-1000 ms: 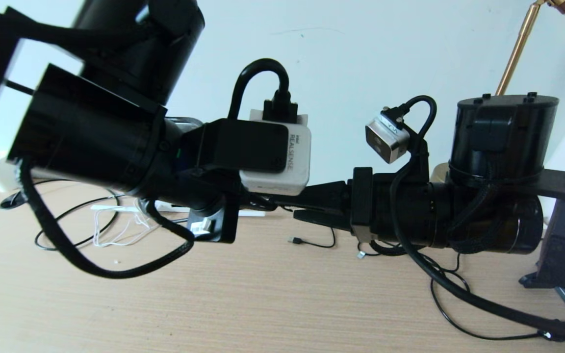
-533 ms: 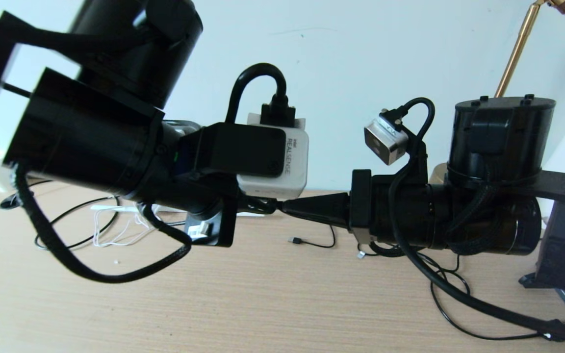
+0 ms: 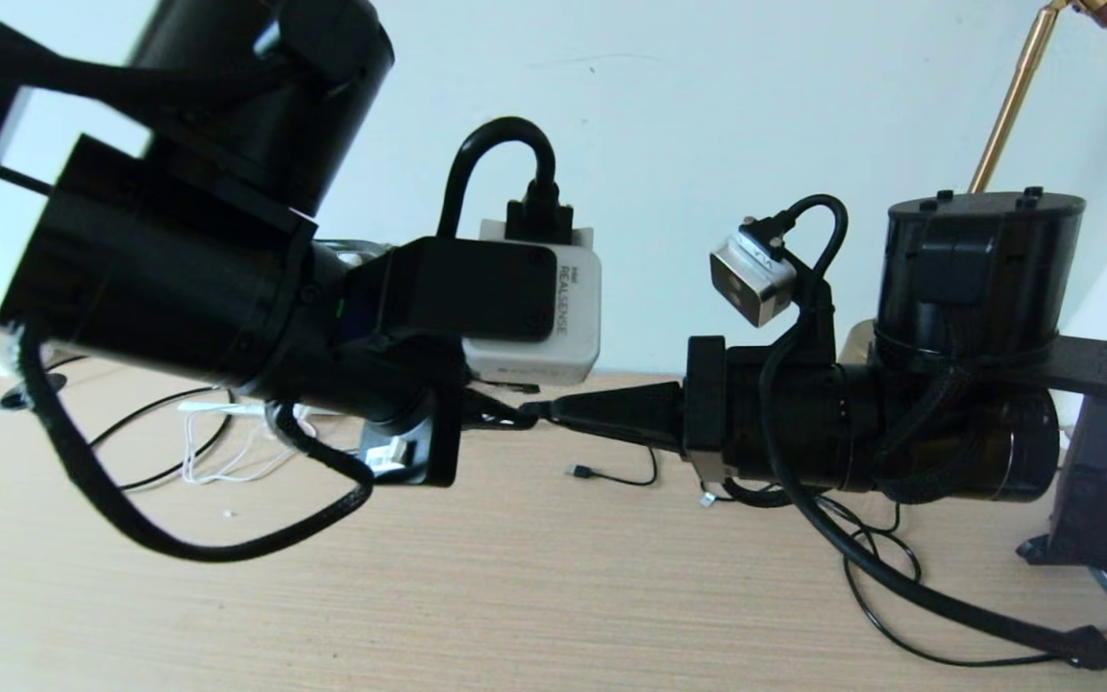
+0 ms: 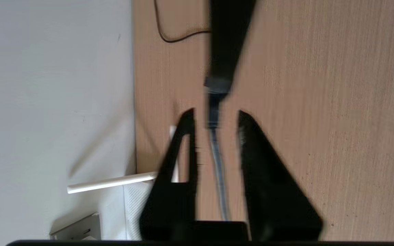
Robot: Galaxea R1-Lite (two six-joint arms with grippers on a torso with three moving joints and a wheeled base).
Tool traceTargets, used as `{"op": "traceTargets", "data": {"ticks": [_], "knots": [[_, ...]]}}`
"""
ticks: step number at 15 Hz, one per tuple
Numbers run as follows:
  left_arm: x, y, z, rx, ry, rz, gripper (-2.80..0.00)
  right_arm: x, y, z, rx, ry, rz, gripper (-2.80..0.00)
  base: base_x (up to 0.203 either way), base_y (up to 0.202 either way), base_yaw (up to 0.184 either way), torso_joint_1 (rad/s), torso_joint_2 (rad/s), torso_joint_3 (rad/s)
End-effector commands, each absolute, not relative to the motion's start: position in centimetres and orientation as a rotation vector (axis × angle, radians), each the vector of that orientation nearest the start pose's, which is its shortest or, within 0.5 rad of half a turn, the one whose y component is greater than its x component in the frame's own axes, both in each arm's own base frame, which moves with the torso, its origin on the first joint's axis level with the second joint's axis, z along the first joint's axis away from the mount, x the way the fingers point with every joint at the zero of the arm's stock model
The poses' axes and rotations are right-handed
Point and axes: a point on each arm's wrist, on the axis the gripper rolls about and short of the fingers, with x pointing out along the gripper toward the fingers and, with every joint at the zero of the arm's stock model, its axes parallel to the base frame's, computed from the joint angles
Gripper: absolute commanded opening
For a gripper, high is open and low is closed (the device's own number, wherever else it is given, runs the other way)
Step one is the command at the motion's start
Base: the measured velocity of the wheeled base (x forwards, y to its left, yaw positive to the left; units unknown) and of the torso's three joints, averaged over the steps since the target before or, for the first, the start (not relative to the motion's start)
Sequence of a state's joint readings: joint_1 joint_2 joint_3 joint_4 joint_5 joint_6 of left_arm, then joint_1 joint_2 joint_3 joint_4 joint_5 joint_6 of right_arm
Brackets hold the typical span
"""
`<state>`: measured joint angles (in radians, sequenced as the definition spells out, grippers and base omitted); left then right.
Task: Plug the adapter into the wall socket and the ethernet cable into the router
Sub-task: Hand it to the other hand
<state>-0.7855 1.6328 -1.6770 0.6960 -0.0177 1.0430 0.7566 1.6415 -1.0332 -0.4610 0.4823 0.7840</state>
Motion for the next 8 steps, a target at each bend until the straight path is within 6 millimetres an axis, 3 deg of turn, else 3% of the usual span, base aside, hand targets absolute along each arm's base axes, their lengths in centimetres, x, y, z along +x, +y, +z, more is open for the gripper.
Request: {"op": "traceTargets", "data": {"ticks": [1,5,8], "knots": [[19.0,-19.2,32.1,1.202,0.151,-1.049,0.00,21.6,21.8,24.8,0.661,0.627,1.110,-2.80,0.000,0.000,0.000,0.000,0.00,0.000],[18.3,-18.5,33.0,1.200,0.117,-1.035,0.00,21.5,21.7,24.9,0.670,0.629,1.104,-2.80,0.000,0.000,0.000,0.000,0.00,0.000],[16.2,-16.4,34.4,1.188,0.034,-0.997,0.00,22.2,20.9,25.8,0.747,0.630,1.071,-2.80,0.000,0.000,0.000,0.000,0.00,0.000]]}}
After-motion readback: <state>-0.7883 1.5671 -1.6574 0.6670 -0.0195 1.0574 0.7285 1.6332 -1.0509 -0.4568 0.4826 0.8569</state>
